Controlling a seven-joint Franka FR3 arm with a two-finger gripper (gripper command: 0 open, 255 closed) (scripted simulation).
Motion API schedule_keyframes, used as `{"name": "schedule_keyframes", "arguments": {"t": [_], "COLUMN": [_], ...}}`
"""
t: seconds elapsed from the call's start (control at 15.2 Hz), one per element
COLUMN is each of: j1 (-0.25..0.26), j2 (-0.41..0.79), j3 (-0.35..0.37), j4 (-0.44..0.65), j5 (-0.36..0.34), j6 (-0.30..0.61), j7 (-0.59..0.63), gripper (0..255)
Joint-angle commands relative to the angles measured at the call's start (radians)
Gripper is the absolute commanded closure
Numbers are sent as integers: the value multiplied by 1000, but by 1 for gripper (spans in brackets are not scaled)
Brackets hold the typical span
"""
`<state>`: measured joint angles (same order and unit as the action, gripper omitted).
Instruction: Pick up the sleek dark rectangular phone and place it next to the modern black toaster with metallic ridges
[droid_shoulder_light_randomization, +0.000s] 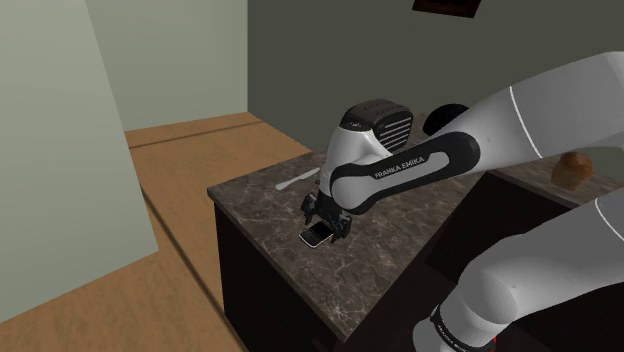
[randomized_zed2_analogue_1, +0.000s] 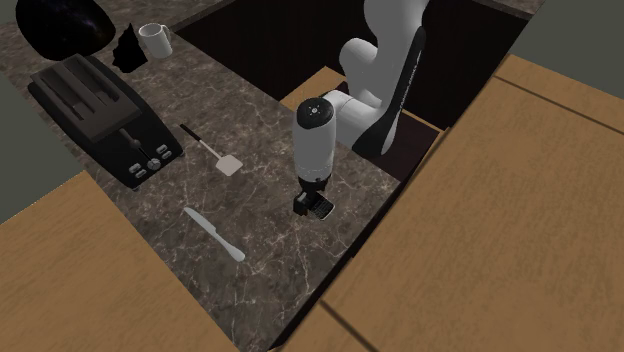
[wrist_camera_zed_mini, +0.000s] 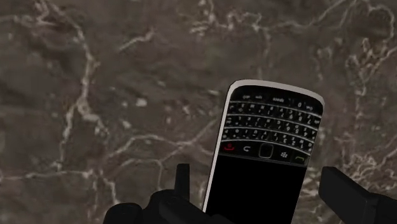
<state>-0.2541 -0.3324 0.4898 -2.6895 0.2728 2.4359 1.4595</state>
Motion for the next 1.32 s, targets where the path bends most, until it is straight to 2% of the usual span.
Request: {"name": "schedule_keyframes", "arguments": {"t": [0.0,0.07,0.13,0.73,1.25], "j1": [0,0,0,0,9], "j2": [0,0,0,0,-89], "j3": [0,0,0,0,-29], "j4": [0,0,0,0,50], "j5": [0,0,0,0,5], "j6": [0,0,0,0,-138], "j7": [0,0,0,0,-9], "gripper": [0,0,255,255,255]}}
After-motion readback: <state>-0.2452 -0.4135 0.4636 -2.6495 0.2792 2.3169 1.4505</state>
